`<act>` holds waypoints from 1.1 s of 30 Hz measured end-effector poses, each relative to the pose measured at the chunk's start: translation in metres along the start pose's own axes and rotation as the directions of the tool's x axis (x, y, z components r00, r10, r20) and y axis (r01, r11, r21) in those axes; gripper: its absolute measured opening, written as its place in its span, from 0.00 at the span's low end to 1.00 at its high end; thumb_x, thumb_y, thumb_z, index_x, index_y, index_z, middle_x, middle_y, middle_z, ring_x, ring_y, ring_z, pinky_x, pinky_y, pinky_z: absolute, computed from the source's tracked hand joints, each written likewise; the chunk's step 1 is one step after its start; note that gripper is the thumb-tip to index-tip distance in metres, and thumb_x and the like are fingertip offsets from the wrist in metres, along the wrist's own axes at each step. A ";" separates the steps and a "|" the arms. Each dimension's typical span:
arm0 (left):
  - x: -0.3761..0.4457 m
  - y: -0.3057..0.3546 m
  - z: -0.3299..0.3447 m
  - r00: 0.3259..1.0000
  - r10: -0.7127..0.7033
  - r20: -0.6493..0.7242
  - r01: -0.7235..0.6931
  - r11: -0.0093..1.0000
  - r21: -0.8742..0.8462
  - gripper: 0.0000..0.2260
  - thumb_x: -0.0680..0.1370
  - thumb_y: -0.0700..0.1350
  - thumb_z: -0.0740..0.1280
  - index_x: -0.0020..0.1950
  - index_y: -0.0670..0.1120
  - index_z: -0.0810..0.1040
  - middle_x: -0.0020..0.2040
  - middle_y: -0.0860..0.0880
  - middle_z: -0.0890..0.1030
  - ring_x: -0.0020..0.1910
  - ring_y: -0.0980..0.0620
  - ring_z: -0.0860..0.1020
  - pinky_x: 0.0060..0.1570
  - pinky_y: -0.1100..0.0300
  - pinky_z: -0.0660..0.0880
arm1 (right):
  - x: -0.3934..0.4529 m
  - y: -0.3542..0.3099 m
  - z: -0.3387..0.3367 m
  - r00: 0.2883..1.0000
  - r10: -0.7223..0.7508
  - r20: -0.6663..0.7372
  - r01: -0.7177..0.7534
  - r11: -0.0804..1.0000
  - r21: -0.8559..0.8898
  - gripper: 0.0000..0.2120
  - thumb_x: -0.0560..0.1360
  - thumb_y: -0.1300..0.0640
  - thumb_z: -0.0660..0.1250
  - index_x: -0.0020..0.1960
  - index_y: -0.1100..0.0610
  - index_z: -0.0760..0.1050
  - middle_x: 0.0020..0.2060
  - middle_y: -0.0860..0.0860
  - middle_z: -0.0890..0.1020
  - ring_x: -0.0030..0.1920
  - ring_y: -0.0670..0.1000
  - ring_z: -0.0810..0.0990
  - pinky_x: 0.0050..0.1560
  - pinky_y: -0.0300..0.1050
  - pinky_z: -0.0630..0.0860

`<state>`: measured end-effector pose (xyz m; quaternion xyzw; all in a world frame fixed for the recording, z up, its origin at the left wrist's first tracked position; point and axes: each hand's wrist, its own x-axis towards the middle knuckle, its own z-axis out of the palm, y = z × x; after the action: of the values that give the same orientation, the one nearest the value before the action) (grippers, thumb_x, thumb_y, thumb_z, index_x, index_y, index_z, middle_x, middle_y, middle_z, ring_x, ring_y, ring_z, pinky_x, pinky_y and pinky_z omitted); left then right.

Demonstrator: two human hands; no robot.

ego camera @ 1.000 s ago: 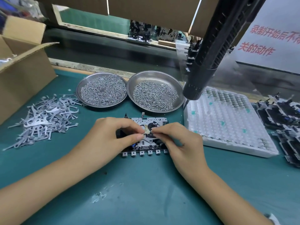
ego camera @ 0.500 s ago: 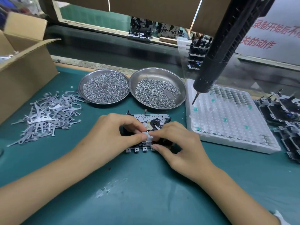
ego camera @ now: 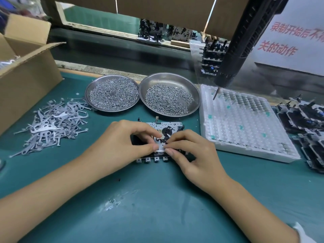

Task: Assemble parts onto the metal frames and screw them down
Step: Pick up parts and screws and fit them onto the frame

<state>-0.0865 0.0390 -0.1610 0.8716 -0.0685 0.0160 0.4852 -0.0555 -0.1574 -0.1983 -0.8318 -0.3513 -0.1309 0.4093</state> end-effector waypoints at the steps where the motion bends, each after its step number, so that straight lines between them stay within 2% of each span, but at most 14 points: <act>1: 0.000 0.000 0.000 1.000 0.001 0.001 -0.001 1.000 0.002 0.10 0.69 0.45 0.75 0.44 0.60 0.82 0.36 0.59 0.83 0.38 0.58 0.80 0.45 0.64 0.75 | 0.000 0.000 0.000 1.000 0.019 -0.006 -0.019 0.999 0.037 0.05 0.73 0.62 0.68 0.44 0.62 0.83 0.43 0.51 0.81 0.43 0.44 0.78 0.46 0.32 0.71; 6: 0.001 -0.001 0.001 1.000 0.003 0.003 -0.003 1.000 -0.005 0.10 0.69 0.45 0.76 0.45 0.59 0.82 0.36 0.59 0.83 0.38 0.58 0.80 0.46 0.62 0.75 | 0.004 0.000 -0.003 0.985 0.159 -0.072 -0.142 0.969 0.204 0.09 0.75 0.59 0.66 0.44 0.63 0.82 0.41 0.51 0.82 0.43 0.48 0.80 0.46 0.42 0.75; 9: 0.001 -0.002 0.001 1.000 0.027 0.013 -0.027 1.000 -0.005 0.10 0.68 0.46 0.76 0.45 0.59 0.82 0.37 0.59 0.83 0.39 0.60 0.80 0.45 0.65 0.75 | 0.005 0.000 -0.003 0.979 0.186 -0.080 -0.164 0.961 0.221 0.08 0.75 0.58 0.66 0.44 0.61 0.82 0.41 0.51 0.82 0.43 0.47 0.80 0.47 0.42 0.75; 11: 0.002 -0.002 0.000 0.998 0.065 0.010 -0.065 0.998 0.010 0.11 0.66 0.50 0.77 0.46 0.59 0.82 0.40 0.59 0.83 0.41 0.60 0.79 0.46 0.68 0.73 | 0.004 0.000 -0.003 0.978 0.187 -0.088 -0.163 0.960 0.228 0.08 0.75 0.59 0.66 0.44 0.61 0.82 0.40 0.51 0.82 0.43 0.47 0.79 0.47 0.40 0.74; 14: 0.010 -0.006 -0.008 0.985 0.137 -0.106 -0.128 0.988 0.087 0.11 0.67 0.57 0.71 0.48 0.57 0.82 0.43 0.58 0.81 0.43 0.60 0.78 0.47 0.72 0.70 | 0.004 -0.001 -0.003 0.975 0.184 -0.124 -0.151 0.960 0.236 0.08 0.75 0.58 0.66 0.44 0.61 0.82 0.40 0.51 0.82 0.43 0.45 0.79 0.46 0.35 0.72; 16: 0.025 -0.014 -0.020 0.945 0.186 -0.269 -0.128 0.967 0.219 0.08 0.74 0.51 0.69 0.51 0.52 0.83 0.46 0.54 0.81 0.43 0.57 0.77 0.49 0.68 0.69 | 0.004 0.000 -0.002 0.971 0.192 -0.142 -0.154 0.958 0.243 0.08 0.75 0.59 0.66 0.44 0.62 0.82 0.40 0.51 0.82 0.43 0.46 0.79 0.46 0.35 0.73; 18: 0.045 -0.027 -0.035 0.924 0.167 -0.344 0.017 0.880 0.475 0.12 0.77 0.47 0.67 0.59 0.47 0.80 0.54 0.44 0.80 0.52 0.45 0.76 0.56 0.56 0.70 | 0.003 0.001 -0.002 0.972 0.186 -0.145 -0.147 0.958 0.245 0.07 0.76 0.60 0.67 0.43 0.62 0.82 0.39 0.51 0.81 0.43 0.46 0.79 0.46 0.36 0.73; 19: 0.055 -0.032 -0.041 0.940 0.095 -0.327 0.118 0.809 0.576 0.15 0.78 0.48 0.66 0.64 0.48 0.77 0.59 0.42 0.77 0.57 0.41 0.74 0.59 0.51 0.69 | 0.003 0.001 -0.002 0.973 0.180 -0.144 -0.141 0.960 0.241 0.06 0.76 0.61 0.67 0.43 0.61 0.82 0.39 0.51 0.81 0.42 0.46 0.79 0.46 0.36 0.73; 21: 0.069 -0.039 -0.048 0.957 -0.093 -0.274 0.253 0.729 0.636 0.19 0.78 0.50 0.66 0.69 0.50 0.73 0.65 0.42 0.74 0.65 0.39 0.69 0.62 0.47 0.68 | 0.003 0.000 -0.001 0.976 0.160 -0.147 -0.123 0.965 0.230 0.06 0.76 0.60 0.67 0.43 0.61 0.82 0.39 0.50 0.81 0.42 0.46 0.78 0.45 0.36 0.73; 23: 0.077 -0.041 -0.049 0.947 -0.161 -0.279 0.304 0.734 0.607 0.17 0.77 0.49 0.67 0.66 0.50 0.76 0.63 0.43 0.77 0.64 0.41 0.72 0.60 0.51 0.68 | 0.003 0.000 -0.002 0.978 0.144 -0.148 -0.110 0.969 0.221 0.06 0.75 0.60 0.67 0.43 0.60 0.82 0.39 0.49 0.81 0.42 0.46 0.78 0.45 0.37 0.73; 27: 0.079 -0.038 -0.048 0.919 -0.078 -0.387 0.315 0.736 0.600 0.06 0.76 0.46 0.69 0.52 0.51 0.83 0.50 0.44 0.83 0.54 0.40 0.78 0.53 0.53 0.73 | 0.004 0.001 -0.002 0.980 0.132 -0.150 -0.099 0.972 0.213 0.07 0.76 0.59 0.67 0.42 0.59 0.81 0.38 0.49 0.80 0.41 0.47 0.78 0.44 0.39 0.74; 30: 0.074 -0.039 -0.046 0.900 0.017 -0.435 0.283 0.736 0.615 0.06 0.77 0.48 0.68 0.50 0.52 0.84 0.48 0.46 0.84 0.52 0.40 0.78 0.52 0.53 0.72 | 0.004 0.000 -0.002 0.980 0.129 -0.152 -0.095 0.972 0.213 0.07 0.76 0.59 0.67 0.42 0.58 0.81 0.38 0.48 0.81 0.41 0.47 0.79 0.43 0.40 0.74; 33: 0.067 -0.041 -0.045 0.868 0.076 -0.490 0.252 0.783 0.568 0.06 0.77 0.48 0.68 0.51 0.51 0.84 0.47 0.44 0.84 0.50 0.37 0.78 0.49 0.54 0.71 | 0.004 -0.001 -0.001 0.980 0.134 -0.149 -0.100 0.972 0.213 0.07 0.75 0.59 0.67 0.42 0.58 0.81 0.39 0.48 0.81 0.41 0.47 0.79 0.43 0.42 0.75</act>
<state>-0.0126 0.0917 -0.1652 0.9504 0.1073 0.2329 0.1759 -0.0534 -0.1561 -0.1948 -0.7911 -0.2787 -0.1369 0.5270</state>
